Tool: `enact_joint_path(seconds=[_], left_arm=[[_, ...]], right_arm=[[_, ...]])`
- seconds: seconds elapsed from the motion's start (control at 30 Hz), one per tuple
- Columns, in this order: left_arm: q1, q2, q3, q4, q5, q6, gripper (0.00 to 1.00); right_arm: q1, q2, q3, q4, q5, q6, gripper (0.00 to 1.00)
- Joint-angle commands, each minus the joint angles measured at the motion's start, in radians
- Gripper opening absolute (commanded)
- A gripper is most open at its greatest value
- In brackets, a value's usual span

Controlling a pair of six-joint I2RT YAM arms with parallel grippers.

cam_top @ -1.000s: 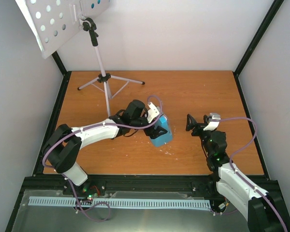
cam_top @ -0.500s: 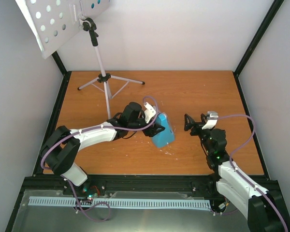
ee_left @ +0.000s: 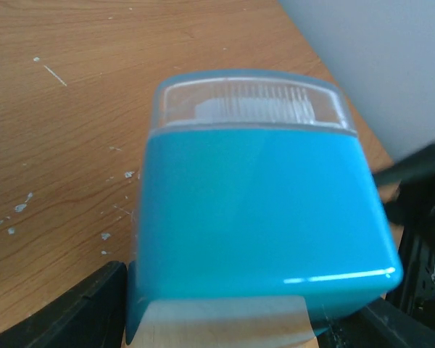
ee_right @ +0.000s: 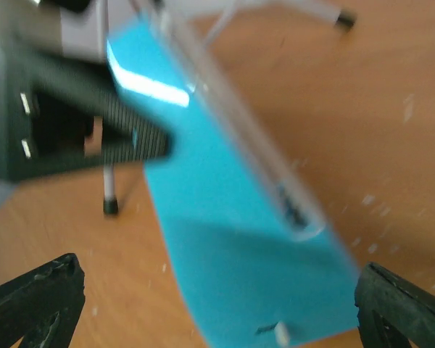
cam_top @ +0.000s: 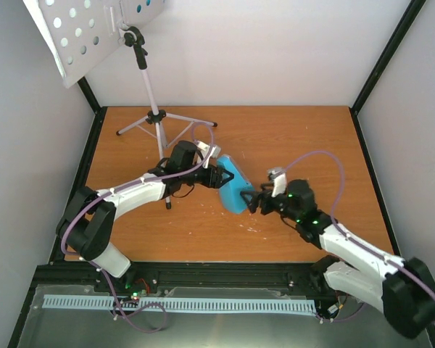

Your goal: Pack up the instrument practice props

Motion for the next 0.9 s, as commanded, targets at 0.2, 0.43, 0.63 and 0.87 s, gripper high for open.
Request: enact_joint_path(seconds=[0.2,0.43,0.63,0.87], left_arm=[[0.015,0.012,0.105,-0.083,0.031,-0.038,0.34],[0.015,0.017,0.109,-0.092,0.024,-0.037,0.33],[0.015,0.019,0.106,-0.094,0.018,-0.035,0.34],[0.015,0.026,0.106,-0.087,0.027,-0.041,0.34]], right_arm=[[0.325,0.261,0.085,-0.120,0.451,-0.076,1.00],[0.344,0.315,0.095,-0.073,0.385,-0.134,1.00],[0.347,0.360,0.112,-0.054,0.398,-0.145,0.94],[0.363,0.408,0.126,-0.037,0.421,-0.143,0.85]])
